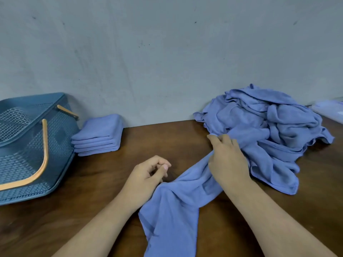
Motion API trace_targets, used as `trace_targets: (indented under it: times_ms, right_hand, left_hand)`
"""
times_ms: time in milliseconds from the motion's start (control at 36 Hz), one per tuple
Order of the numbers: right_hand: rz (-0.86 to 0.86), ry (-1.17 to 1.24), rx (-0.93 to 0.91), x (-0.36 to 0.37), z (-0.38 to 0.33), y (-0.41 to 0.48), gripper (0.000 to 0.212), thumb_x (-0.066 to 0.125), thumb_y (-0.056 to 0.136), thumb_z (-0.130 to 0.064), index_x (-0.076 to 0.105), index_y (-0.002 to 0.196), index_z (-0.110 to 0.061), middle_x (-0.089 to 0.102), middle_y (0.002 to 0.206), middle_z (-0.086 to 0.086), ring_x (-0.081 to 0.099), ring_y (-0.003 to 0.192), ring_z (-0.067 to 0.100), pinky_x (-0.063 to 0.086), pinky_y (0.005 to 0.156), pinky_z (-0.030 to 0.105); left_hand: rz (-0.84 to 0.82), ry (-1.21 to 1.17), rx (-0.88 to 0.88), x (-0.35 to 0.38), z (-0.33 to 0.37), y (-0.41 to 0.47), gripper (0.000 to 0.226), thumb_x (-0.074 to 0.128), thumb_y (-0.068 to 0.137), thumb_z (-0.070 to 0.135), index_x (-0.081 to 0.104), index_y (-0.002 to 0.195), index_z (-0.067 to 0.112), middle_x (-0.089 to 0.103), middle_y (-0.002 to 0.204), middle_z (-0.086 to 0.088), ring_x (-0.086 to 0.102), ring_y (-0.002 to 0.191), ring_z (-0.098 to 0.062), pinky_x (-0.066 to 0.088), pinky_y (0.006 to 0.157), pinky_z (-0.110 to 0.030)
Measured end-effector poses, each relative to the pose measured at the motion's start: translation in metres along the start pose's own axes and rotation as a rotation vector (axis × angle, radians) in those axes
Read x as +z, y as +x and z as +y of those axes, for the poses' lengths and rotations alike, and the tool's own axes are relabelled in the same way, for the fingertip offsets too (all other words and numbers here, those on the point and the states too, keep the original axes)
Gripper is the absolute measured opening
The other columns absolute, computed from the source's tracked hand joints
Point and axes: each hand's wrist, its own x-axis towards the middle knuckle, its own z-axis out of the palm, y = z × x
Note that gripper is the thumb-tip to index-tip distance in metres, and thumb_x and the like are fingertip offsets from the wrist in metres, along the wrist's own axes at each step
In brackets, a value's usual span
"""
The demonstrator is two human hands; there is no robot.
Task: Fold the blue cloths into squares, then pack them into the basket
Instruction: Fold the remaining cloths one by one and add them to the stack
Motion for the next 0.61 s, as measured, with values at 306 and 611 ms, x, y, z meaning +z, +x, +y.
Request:
trace_targets:
  times_ms: [306,611]
  right_hand:
    - [0.078,0.043,0.003,0.017,0.012,0.007,0.069,0.061,0.09,0.004,0.047,0.152,-0.024,0.041,0.158,0.008,0.052,0.128,0.033,0.055,0.09,0.037]
    - [-0.09,0.728,-0.664,0.012,-0.042,-0.024,0.083,0.046,0.073,0.023,0.067,0.136,-0.028,0.053,0.141,-0.014,0.059,0.121,0.006,0.046,0.085,0.017]
  left_hand:
    - [0.033,-0.056,-0.025,0.001,-0.006,0.003,0.022,0.063,0.104,0.018,0.072,0.101,0.038,0.072,0.088,0.004,0.068,0.077,-0.012,0.058,0.079,-0.031]
    - [0.189,-0.233,-0.036,-0.003,-0.01,0.012,0.03,0.062,0.1,0.026,0.063,0.127,0.038,0.07,0.126,0.012,0.065,0.12,-0.007,0.051,0.103,-0.034]
